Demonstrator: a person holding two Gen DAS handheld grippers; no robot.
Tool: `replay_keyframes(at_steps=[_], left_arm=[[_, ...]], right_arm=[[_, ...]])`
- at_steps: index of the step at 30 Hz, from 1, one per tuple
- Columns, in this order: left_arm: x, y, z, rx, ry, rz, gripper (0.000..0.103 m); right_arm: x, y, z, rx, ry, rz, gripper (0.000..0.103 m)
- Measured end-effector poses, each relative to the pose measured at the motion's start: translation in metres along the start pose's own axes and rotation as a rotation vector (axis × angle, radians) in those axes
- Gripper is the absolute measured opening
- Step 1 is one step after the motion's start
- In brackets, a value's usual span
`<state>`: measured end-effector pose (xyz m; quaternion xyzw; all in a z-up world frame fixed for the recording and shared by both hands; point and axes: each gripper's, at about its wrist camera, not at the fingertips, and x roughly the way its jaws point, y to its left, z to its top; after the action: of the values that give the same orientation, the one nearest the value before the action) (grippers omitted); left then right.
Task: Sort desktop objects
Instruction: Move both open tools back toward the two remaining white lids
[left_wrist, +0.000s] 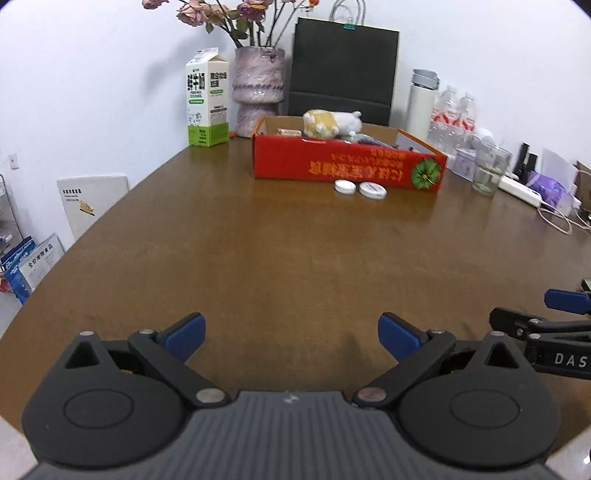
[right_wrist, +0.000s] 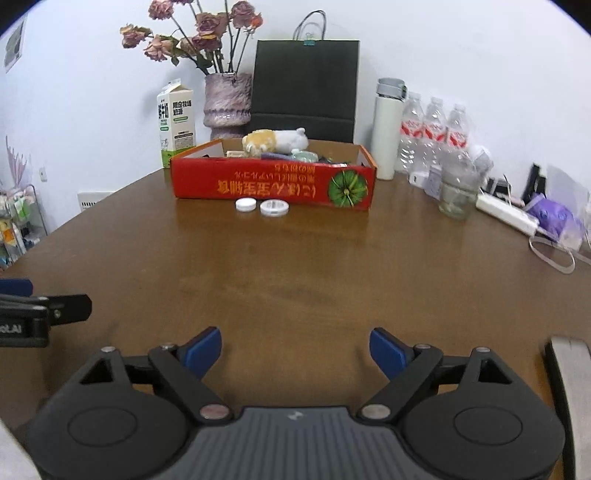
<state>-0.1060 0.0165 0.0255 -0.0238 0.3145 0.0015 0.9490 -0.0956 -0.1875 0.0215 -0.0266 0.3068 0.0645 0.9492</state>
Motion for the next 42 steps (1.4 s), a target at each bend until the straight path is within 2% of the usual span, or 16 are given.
replay_keyframes(at_steps=[3, 8, 15, 24, 32, 37, 42], left_arm=[[-0.008, -0.002, -0.007, 0.008, -0.004, 0.01, 0.102], [-0.015, -0.011, -0.015, 0.016, -0.005, -0.026, 0.102], [-0.003, -0.024, -0.022, 0.064, 0.033, -0.028, 0.102], [0.015, -0.022, -0.016, 0.059, 0.058, -0.028, 0.102], [0.044, -0.019, 0.012, 0.055, 0.062, -0.032, 0.102], [0.072, -0.017, 0.046, 0.071, 0.036, -0.041, 0.102], [0.1, -0.015, 0.08, 0.077, 0.02, -0.061, 0.101]], right_arm=[[-0.016, -0.002, -0.014, 0.005, -0.014, -0.022, 0.088], [-0.027, -0.006, -0.026, 0.033, -0.012, -0.026, 0.088], [-0.022, -0.003, -0.025, 0.032, -0.006, -0.02, 0.088], [-0.002, -0.005, -0.015, 0.052, 0.018, 0.026, 0.088], [0.03, -0.001, 0.009, 0.038, 0.03, 0.054, 0.088], [0.065, 0.001, 0.039, 0.009, 0.018, 0.072, 0.088], [0.108, -0.005, 0.073, 0.032, 0.035, 0.097, 0.087]])
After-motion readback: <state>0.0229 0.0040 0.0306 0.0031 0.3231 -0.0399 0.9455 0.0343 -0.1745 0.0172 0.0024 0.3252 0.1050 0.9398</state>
